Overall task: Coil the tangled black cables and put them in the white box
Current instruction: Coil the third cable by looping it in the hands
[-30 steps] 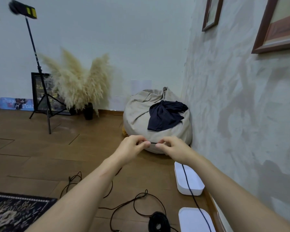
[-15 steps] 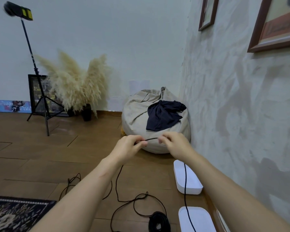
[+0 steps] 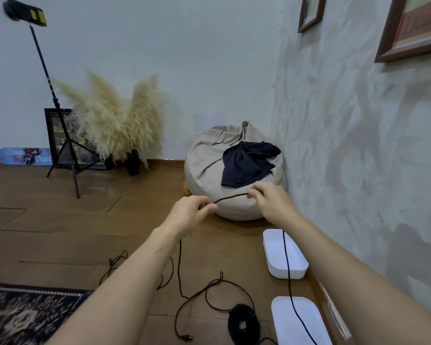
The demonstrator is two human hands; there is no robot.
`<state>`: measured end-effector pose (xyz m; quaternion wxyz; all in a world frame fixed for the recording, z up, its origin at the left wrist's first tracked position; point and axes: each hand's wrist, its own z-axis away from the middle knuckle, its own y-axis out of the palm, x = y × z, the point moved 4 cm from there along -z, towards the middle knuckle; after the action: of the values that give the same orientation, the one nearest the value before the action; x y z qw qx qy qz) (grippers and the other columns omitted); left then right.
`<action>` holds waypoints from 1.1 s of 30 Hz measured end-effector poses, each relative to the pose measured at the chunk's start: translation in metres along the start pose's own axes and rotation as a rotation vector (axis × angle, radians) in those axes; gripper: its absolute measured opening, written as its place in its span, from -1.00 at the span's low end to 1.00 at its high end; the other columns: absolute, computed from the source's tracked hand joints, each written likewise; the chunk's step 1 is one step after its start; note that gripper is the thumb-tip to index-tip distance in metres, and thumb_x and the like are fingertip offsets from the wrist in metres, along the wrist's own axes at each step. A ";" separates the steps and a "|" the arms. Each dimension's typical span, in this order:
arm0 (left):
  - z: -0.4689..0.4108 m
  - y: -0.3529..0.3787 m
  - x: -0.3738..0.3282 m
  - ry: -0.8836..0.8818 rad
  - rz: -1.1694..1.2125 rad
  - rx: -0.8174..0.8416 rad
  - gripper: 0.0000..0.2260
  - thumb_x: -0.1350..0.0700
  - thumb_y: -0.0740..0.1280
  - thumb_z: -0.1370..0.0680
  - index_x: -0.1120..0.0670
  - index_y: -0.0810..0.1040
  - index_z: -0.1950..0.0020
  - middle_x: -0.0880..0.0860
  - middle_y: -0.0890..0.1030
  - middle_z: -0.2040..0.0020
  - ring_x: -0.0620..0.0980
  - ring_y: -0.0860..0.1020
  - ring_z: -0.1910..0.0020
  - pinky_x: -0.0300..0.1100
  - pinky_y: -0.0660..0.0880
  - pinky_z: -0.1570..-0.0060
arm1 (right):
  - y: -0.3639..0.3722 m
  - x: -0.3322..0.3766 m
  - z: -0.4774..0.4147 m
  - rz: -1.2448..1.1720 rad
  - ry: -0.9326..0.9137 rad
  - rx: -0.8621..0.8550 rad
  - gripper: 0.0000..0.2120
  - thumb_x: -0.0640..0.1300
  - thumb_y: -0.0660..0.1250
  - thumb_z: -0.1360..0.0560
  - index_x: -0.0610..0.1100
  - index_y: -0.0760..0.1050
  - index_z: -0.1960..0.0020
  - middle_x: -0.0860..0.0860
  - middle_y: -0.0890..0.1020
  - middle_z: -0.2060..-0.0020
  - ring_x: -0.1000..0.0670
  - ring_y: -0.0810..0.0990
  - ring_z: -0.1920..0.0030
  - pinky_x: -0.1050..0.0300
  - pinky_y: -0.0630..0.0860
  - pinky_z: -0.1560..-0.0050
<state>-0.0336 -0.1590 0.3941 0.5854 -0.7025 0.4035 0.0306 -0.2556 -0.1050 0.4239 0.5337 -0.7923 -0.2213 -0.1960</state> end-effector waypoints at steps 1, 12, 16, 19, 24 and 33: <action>0.000 -0.001 0.001 -0.006 0.000 -0.006 -0.70 -0.17 0.27 -0.66 -0.03 0.63 0.12 -0.01 0.64 0.25 -0.04 0.58 0.23 -0.02 0.55 0.15 | 0.000 -0.002 0.000 0.013 0.002 0.018 -0.78 -0.07 0.19 -0.69 0.03 0.54 0.07 0.05 0.66 0.14 -0.03 0.58 0.10 0.09 0.42 0.18; 0.000 -0.010 -0.004 0.037 0.043 -0.075 -0.73 -0.13 0.28 -0.67 -0.02 0.61 0.12 -0.03 0.64 0.24 -0.07 0.55 0.24 -0.02 0.51 0.16 | 0.000 0.011 0.003 0.001 -0.102 0.032 -0.76 -0.03 0.22 -0.68 0.07 0.55 0.14 0.12 0.56 0.34 0.16 0.50 0.27 0.25 0.30 0.29; 0.001 -0.014 -0.002 0.051 0.025 -0.108 -0.77 -0.11 0.28 -0.67 -0.06 0.63 0.06 -0.08 0.65 0.21 -0.10 0.56 0.21 0.00 0.53 0.12 | 0.006 0.012 0.008 0.046 -0.087 0.213 -0.84 0.04 0.25 -0.66 0.04 0.59 -0.11 0.13 0.61 0.14 0.08 0.57 0.05 0.11 0.51 0.01; 0.002 -0.009 -0.020 0.123 0.008 -0.100 -0.82 -0.09 0.30 -0.67 -0.10 0.66 0.02 -0.17 0.62 0.24 -0.19 0.55 0.20 -0.17 0.48 0.18 | 0.023 0.025 0.012 0.008 -0.153 0.237 -0.79 0.13 0.30 -0.62 0.03 0.60 0.02 0.15 0.60 0.20 0.11 0.54 0.15 0.02 0.47 0.08; 0.005 -0.017 0.003 0.017 0.038 -0.108 -0.79 -0.07 0.28 -0.68 -0.08 0.65 0.05 -0.17 0.60 0.25 -0.20 0.53 0.21 -0.25 0.38 0.27 | 0.002 0.016 0.004 0.023 -0.098 0.023 -0.69 0.00 0.21 -0.68 -0.06 0.56 0.17 0.08 0.54 0.36 0.10 0.50 0.28 0.21 0.31 0.29; 0.001 -0.008 0.004 0.048 0.035 -0.099 -0.80 -0.09 0.30 -0.67 -0.05 0.68 -0.03 -0.10 0.66 0.18 -0.12 0.57 0.16 -0.08 0.52 0.09 | 0.010 0.009 0.009 -0.169 -0.062 0.188 -0.72 -0.01 0.19 -0.69 -0.08 0.55 0.10 0.06 0.45 0.43 0.12 0.37 0.43 0.12 0.33 0.28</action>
<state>-0.0253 -0.1602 0.3984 0.5395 -0.7241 0.4274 0.0440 -0.2415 -0.0990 0.4181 0.5800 -0.7230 -0.3210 -0.1942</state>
